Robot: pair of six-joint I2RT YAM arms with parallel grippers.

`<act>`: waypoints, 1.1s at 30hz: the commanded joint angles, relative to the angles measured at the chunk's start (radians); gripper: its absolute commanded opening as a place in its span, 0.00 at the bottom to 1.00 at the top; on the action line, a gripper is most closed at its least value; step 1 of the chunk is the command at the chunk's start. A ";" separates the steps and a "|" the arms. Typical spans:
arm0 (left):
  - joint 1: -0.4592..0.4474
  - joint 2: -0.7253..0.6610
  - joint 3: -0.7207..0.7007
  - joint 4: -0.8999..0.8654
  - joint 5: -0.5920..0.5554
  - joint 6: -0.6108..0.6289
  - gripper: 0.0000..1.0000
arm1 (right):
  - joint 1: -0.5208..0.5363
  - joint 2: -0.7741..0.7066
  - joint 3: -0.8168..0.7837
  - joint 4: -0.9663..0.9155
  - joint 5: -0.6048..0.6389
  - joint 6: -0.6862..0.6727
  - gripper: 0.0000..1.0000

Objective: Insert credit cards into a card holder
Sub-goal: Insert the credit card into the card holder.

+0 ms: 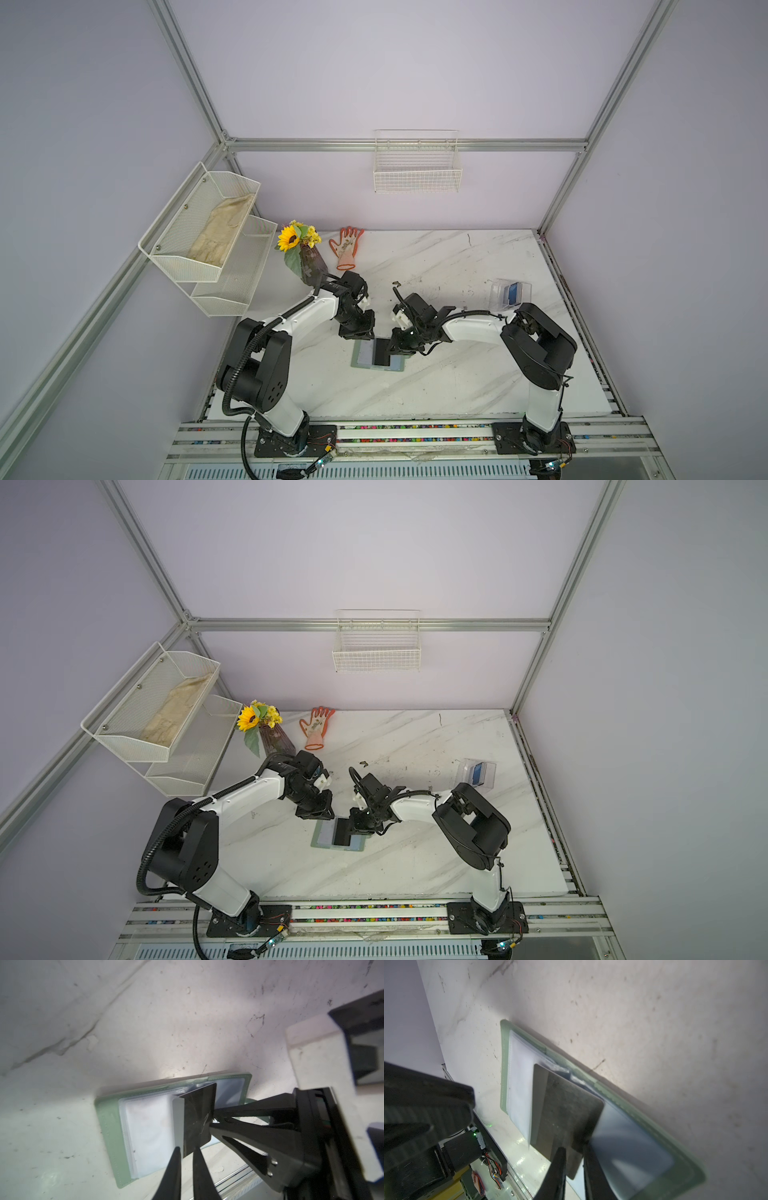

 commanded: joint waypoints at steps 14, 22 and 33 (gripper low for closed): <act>-0.036 0.043 -0.033 0.074 0.063 -0.026 0.13 | 0.005 -0.028 -0.012 -0.060 0.045 0.000 0.21; -0.033 0.013 -0.024 0.048 0.050 -0.011 0.13 | 0.006 -0.028 -0.012 -0.058 0.045 -0.002 0.21; -0.025 0.041 -0.052 0.052 0.023 -0.005 0.13 | 0.006 -0.016 -0.013 -0.046 0.040 0.003 0.21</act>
